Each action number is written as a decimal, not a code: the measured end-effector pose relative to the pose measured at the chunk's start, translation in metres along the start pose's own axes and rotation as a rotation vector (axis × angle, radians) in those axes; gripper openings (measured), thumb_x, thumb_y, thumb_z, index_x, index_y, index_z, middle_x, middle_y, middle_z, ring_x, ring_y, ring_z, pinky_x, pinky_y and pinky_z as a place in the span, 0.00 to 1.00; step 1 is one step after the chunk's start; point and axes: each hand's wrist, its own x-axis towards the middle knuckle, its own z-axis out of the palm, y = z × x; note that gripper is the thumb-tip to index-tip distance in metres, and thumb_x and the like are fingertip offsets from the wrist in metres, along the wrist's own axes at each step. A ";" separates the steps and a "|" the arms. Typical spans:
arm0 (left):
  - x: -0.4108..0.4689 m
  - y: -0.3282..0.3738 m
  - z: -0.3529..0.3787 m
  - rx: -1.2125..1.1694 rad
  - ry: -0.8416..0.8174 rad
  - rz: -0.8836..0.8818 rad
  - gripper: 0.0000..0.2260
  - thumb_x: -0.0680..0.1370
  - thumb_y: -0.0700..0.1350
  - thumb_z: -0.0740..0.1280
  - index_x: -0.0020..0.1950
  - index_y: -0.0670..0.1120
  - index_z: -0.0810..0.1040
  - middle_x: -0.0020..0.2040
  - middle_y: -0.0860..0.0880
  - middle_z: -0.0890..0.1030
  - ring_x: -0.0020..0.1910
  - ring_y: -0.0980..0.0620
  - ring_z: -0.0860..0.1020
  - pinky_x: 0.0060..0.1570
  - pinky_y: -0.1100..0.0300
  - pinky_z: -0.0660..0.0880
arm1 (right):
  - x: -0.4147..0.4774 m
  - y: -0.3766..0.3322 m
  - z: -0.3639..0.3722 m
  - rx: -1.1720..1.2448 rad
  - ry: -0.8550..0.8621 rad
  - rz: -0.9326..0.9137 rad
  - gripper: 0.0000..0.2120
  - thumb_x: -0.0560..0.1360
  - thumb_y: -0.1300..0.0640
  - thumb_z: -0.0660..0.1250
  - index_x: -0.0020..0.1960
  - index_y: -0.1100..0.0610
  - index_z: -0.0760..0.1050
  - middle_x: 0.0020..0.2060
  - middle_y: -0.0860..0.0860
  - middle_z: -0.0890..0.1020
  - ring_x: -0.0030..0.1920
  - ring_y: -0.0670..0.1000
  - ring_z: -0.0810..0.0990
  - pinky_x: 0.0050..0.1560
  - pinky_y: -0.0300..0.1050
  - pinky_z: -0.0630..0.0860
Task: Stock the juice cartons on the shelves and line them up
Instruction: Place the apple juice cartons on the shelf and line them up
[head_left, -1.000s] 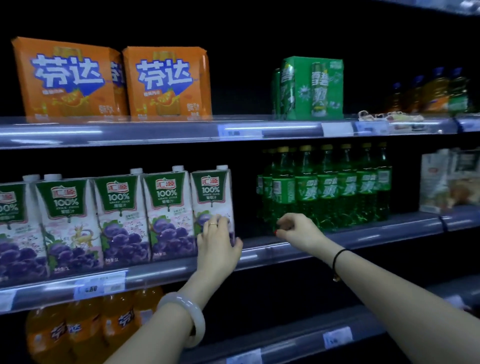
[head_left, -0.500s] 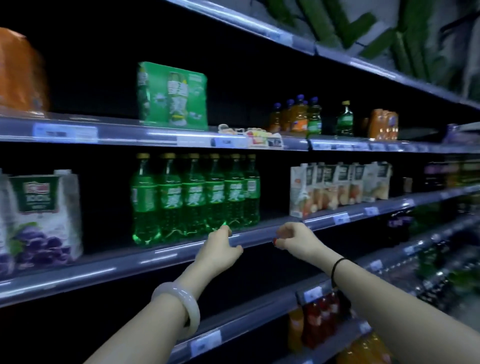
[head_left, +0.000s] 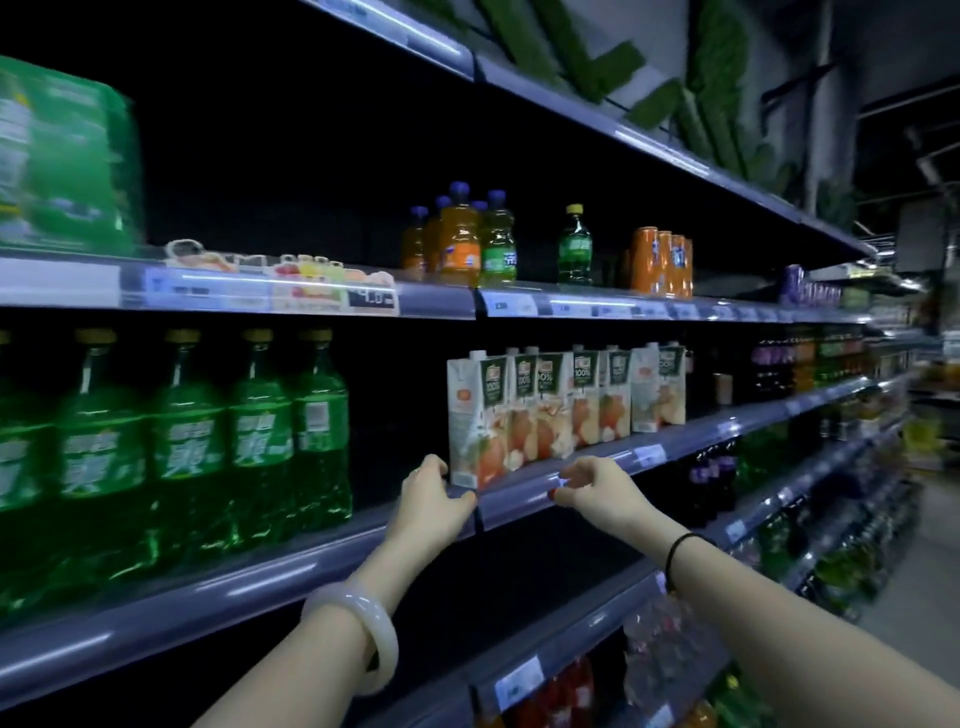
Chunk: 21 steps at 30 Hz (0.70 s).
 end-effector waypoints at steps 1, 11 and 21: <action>0.016 0.004 0.010 -0.032 0.024 -0.003 0.14 0.69 0.49 0.71 0.46 0.51 0.66 0.45 0.51 0.74 0.35 0.60 0.71 0.38 0.59 0.69 | 0.017 0.004 -0.005 0.016 0.001 0.006 0.18 0.72 0.56 0.71 0.59 0.61 0.74 0.53 0.56 0.80 0.52 0.52 0.78 0.49 0.41 0.72; 0.106 0.008 0.083 -0.011 0.274 -0.100 0.40 0.65 0.54 0.76 0.69 0.41 0.60 0.65 0.41 0.67 0.65 0.41 0.65 0.60 0.48 0.68 | 0.154 0.050 -0.014 0.137 -0.052 -0.010 0.24 0.71 0.56 0.71 0.65 0.62 0.71 0.57 0.57 0.78 0.57 0.55 0.77 0.58 0.50 0.74; 0.124 -0.002 0.119 -0.103 0.415 -0.145 0.42 0.63 0.50 0.79 0.71 0.45 0.60 0.63 0.45 0.70 0.59 0.50 0.70 0.56 0.57 0.69 | 0.231 0.081 0.011 0.260 -0.237 -0.143 0.35 0.72 0.56 0.70 0.74 0.59 0.58 0.70 0.55 0.69 0.67 0.54 0.69 0.66 0.47 0.68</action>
